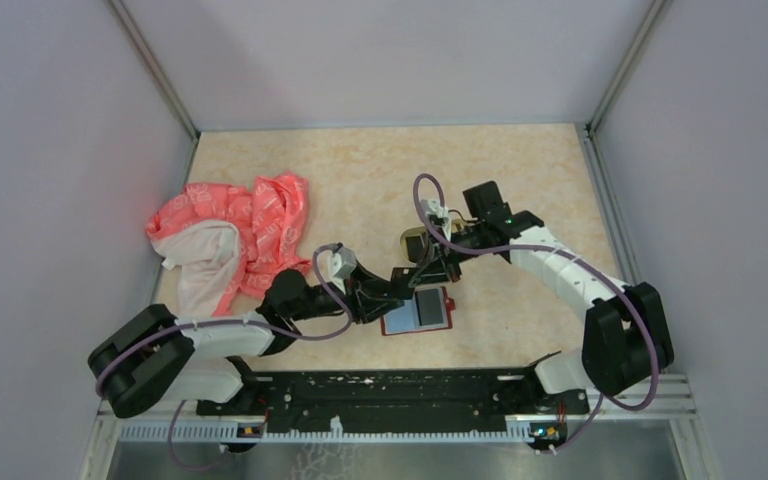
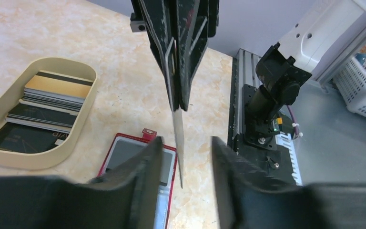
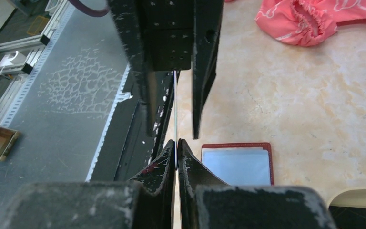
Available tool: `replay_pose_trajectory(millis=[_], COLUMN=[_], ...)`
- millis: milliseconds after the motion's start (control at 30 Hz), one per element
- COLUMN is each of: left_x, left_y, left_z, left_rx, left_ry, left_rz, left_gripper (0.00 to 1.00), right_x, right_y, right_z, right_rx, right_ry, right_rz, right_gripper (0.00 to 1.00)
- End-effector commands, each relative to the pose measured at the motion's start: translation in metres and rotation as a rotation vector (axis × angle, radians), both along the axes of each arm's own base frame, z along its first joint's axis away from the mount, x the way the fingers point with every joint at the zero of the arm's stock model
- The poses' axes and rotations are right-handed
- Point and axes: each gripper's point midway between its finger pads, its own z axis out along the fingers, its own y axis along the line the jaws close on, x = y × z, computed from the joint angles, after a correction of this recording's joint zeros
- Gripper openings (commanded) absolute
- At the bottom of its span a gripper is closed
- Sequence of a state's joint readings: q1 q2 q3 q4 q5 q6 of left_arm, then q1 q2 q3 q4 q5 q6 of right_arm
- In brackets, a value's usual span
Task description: Put the credit cards into the card holder
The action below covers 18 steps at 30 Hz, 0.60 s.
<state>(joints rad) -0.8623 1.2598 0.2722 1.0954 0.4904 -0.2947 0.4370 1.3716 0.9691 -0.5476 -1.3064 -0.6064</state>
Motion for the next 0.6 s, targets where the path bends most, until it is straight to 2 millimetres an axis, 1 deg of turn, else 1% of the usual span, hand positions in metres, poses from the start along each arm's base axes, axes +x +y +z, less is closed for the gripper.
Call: replay_pose_trajectory(millis=[0,33,100,133,267,300,333,433,567], left_x=[0.004,0.004,0.004,0.003,0.001,0.001,0.000,0.000,0.002], left_y=[-0.008,-0.009,-0.009,-0.009,-0.007,-0.007,-0.007,-0.006,-0.006], left_z=[0.019,0.018,0.016,0.016,0.005,0.002,-0.004,-0.013,-0.014], left_rx=[-0.050,-0.048,-0.044,-0.042,-0.001,0.016,0.042,0.082,0.079], left_ry=[-0.034,-0.027,-0.016,-0.015,0.019,0.031,0.051,0.081,0.089], left_rz=[-0.011,-0.011,-0.014,-0.016,-0.024,-0.026,-0.030,-0.029,-0.021], left_gripper=[0.41,0.31,0.08,0.00,0.00,0.00,0.00,0.00,0.00], right_x=[-0.004,-0.004,-0.004,-0.004,0.001,0.002,0.003,0.004,0.007], right_y=[0.006,0.007,0.006,0.006,0.003,0.002,0.001,0.000,0.001], right_z=[0.014,0.014,0.013,0.013,0.012,0.011,0.011,0.010,0.006], right_rx=[0.045,0.044,0.041,0.037,0.000,-0.013,-0.020,-0.029,-0.042], right_ry=[-0.055,-0.056,-0.059,-0.066,-0.114,-0.128,-0.143,-0.154,-0.140], right_rz=[0.057,0.059,0.058,0.056,0.042,0.039,0.036,0.028,0.016], right_gripper=[0.00,0.00,0.00,0.03,0.29,0.33,0.34,0.35,0.34])
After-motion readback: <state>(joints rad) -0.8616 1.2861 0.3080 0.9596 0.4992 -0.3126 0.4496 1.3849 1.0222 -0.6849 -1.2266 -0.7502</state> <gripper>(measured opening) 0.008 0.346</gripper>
